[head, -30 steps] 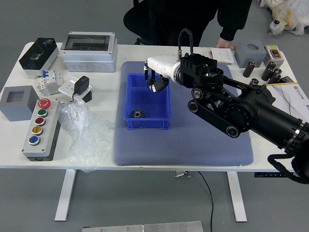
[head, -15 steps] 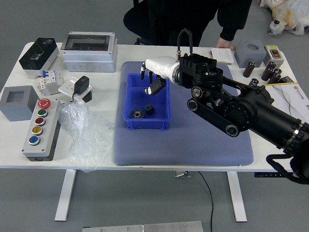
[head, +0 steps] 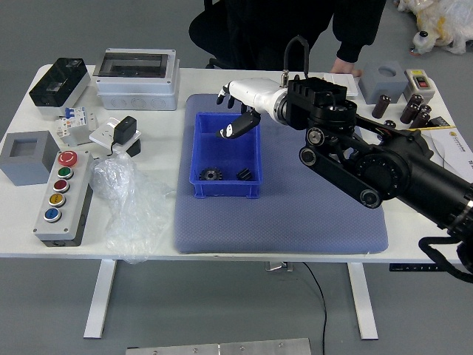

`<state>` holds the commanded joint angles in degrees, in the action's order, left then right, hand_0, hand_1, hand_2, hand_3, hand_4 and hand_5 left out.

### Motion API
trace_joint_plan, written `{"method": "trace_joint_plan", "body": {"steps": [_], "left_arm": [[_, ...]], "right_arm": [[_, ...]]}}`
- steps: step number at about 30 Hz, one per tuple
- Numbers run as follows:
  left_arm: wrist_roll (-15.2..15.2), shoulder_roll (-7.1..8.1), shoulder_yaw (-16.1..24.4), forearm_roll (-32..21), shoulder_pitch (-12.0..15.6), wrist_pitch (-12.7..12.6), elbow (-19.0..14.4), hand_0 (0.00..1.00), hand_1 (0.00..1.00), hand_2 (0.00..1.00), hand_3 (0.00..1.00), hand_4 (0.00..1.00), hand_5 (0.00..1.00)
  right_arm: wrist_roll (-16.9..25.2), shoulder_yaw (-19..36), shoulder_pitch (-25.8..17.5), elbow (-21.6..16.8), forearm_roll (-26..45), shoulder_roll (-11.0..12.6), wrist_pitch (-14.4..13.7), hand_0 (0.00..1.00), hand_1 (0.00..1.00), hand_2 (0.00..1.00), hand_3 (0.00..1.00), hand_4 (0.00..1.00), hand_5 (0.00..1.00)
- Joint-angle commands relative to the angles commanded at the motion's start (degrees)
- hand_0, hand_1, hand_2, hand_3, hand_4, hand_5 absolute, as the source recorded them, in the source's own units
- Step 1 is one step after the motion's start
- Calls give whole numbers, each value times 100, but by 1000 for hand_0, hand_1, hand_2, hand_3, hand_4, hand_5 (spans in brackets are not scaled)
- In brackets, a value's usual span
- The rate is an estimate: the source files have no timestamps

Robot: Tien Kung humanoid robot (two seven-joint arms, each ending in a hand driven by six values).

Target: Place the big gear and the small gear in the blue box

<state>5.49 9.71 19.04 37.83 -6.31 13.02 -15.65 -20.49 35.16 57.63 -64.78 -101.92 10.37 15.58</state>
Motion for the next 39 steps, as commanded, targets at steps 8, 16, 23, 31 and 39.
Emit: {"method": "trace_joint_plan", "body": {"steps": [8,16,23,31,39], "left_arm": [[-7,27,122,66,59,-1,-4,861,830,826,778,601,375],[-10,15,248,115,99,7,-6,861,830,825,777,600,374],[-18,6,367,170,133,6,-8,861,830,826,777,600,374],[-23,-15,490,218,167,2,-11,861,830,826,777,600,374],[-23,-36,556,237,184,0,-10,861,830,826,777,600,374]], "right_arm": [[53,359,-304,-186,5,413,-136,829,825,866,806,622,716],[83,1015,-639,-165,-374,776,-241,927,876,923,819,497,767],[106,1606,-965,-243,-539,1122,-351,951,896,946,849,479,774],[92,2136,-1515,-614,-715,1627,-419,981,918,970,867,452,771],[79,2387,-1966,-1037,-1256,2124,-384,995,932,980,873,436,772]]}}
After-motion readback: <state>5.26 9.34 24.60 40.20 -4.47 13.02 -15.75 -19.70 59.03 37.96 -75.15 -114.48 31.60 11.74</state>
